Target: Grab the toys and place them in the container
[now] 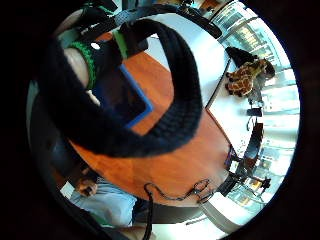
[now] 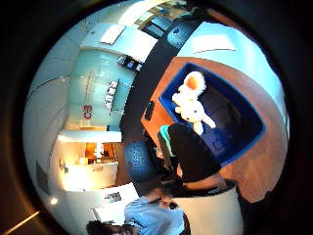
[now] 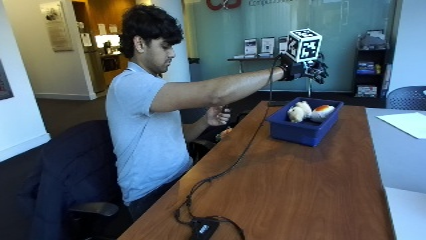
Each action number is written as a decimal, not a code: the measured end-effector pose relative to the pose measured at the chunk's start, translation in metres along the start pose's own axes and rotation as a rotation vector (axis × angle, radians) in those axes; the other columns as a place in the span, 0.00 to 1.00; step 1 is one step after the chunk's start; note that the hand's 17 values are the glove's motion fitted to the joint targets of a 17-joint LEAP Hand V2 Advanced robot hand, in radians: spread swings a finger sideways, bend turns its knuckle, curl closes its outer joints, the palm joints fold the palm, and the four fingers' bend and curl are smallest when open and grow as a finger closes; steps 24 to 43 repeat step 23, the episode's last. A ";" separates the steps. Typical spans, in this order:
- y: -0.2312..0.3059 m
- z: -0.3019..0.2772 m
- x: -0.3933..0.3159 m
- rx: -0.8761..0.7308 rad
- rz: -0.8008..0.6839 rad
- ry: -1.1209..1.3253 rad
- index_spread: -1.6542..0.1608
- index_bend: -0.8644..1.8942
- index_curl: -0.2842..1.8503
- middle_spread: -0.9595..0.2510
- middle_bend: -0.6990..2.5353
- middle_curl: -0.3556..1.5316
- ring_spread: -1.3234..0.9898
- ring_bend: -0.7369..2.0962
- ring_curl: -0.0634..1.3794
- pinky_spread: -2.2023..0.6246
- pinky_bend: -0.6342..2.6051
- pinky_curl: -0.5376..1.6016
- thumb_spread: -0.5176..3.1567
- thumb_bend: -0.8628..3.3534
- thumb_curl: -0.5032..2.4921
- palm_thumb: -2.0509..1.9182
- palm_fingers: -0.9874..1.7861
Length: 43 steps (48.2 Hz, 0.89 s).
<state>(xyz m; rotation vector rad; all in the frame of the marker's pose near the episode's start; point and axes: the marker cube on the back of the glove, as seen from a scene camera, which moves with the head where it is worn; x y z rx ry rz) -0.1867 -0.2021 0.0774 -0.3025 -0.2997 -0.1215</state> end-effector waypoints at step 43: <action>0.038 0.003 0.025 -0.004 -0.030 0.170 0.74 0.38 0.26 0.79 0.27 0.40 0.55 0.48 0.25 0.78 0.53 0.41 0.53 0.20 0.27 0.51 0.35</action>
